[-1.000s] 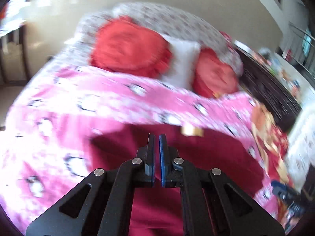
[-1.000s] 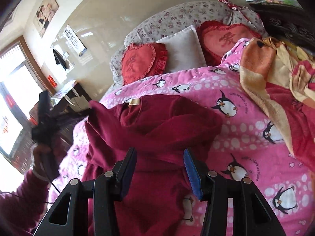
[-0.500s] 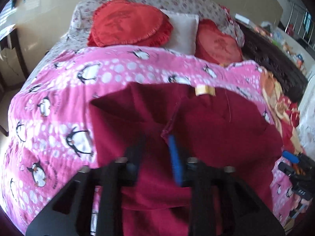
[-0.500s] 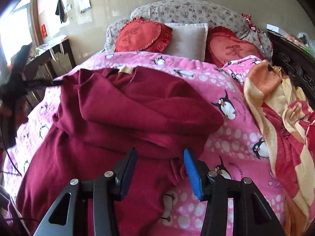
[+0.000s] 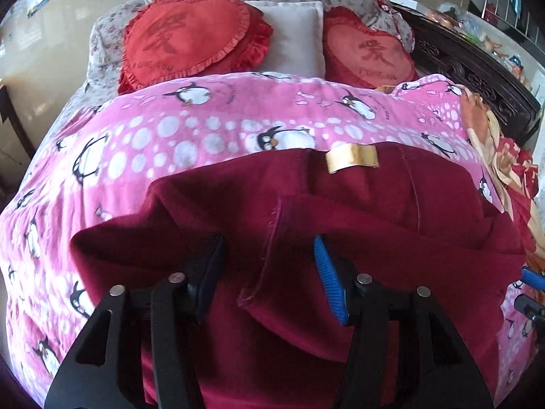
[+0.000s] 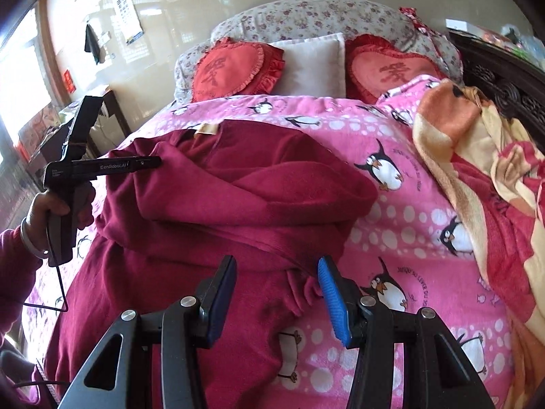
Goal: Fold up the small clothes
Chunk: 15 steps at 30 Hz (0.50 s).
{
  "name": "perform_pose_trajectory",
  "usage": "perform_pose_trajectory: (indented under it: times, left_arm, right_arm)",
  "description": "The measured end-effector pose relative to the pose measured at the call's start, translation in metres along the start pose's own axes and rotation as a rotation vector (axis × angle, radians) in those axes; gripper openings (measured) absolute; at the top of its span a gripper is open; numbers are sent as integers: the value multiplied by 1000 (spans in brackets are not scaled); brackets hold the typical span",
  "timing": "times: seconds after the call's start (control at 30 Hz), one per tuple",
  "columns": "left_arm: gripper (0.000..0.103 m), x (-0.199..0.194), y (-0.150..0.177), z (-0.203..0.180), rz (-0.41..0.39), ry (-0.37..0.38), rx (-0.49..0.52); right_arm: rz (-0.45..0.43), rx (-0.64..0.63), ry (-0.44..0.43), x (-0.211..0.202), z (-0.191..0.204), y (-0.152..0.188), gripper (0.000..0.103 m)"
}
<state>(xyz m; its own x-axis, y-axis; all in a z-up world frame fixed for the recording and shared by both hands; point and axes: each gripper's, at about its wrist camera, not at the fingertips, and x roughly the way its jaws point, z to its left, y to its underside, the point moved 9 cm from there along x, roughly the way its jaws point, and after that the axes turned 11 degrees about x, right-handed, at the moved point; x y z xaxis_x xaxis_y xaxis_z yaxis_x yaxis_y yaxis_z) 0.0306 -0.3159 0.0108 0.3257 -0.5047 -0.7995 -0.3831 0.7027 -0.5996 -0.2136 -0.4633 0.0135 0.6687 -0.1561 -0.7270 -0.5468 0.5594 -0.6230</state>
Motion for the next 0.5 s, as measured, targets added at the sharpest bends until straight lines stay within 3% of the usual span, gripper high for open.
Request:
perform_pose_trajectory:
  times: [0.03, 0.23, 0.33, 0.43, 0.47, 0.5]
  left_arm:
    - [4, 2, -1, -5, 12, 37, 7]
    - [4, -25, -13, 4, -42, 57, -86]
    - [4, -44, -17, 23, -69, 59, -162]
    - [4, -60, -16, 37, -86, 46, -208]
    - [4, -67, -14, 41, -91, 43, -229]
    - [4, -74, -9, 47, -99, 48, -256]
  right_arm:
    - [-2, -4, 8, 0, -1, 1, 48]
    - [-14, -52, 88, 5, -9, 4, 48]
    - [-36, -27, 55, 4, -11, -2, 47]
    - [-80, -31, 45, 4, -7, -15, 16]
    - [-90, -31, 62, 5, -7, -19, 9]
    - [-105, -26, 54, 1, -5, -25, 9]
